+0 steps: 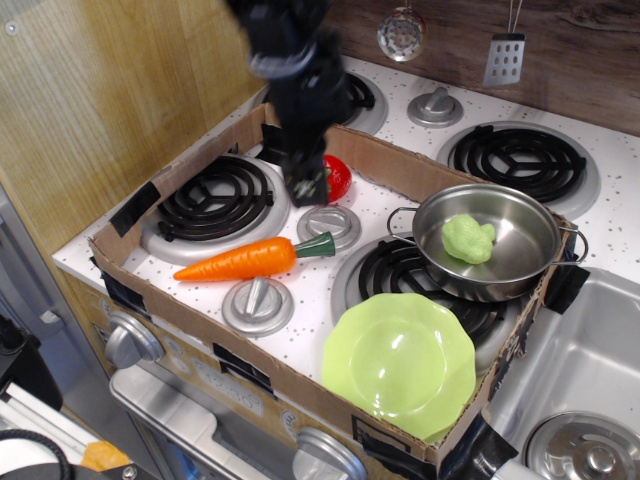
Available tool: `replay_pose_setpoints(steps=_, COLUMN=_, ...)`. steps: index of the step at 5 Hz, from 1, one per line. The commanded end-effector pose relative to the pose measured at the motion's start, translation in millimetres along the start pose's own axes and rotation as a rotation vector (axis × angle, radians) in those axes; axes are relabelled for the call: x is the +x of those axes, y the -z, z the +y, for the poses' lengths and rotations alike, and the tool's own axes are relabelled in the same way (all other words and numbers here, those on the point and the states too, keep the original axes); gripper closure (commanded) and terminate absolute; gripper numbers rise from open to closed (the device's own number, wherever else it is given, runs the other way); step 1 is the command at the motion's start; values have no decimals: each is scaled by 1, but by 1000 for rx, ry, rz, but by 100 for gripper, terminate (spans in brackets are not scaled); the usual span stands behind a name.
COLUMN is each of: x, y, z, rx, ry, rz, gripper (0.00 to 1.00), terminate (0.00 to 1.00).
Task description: Take carrot off plate
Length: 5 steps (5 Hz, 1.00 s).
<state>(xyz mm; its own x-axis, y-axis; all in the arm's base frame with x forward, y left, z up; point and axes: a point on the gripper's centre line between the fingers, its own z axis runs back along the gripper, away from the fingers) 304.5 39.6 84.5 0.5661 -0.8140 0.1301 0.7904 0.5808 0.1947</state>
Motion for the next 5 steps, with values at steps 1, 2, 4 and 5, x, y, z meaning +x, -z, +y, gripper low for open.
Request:
replay_pose_setpoints(steps=1, x=15, y=-28, z=19, rx=12, ry=0, rz=-6, gripper=0, terminate=0)
replay_pose_setpoints(steps=2, x=15, y=-28, z=19, rx=12, ry=0, rz=-6, gripper=0, terminate=0)
replay_pose_setpoints(steps=4, x=15, y=-28, z=19, rx=12, ry=0, rz=-6, gripper=0, terminate=0)
replay_pose_setpoints(steps=5, x=15, y=-28, z=19, rx=12, ry=0, rz=-6, gripper=0, terminate=100)
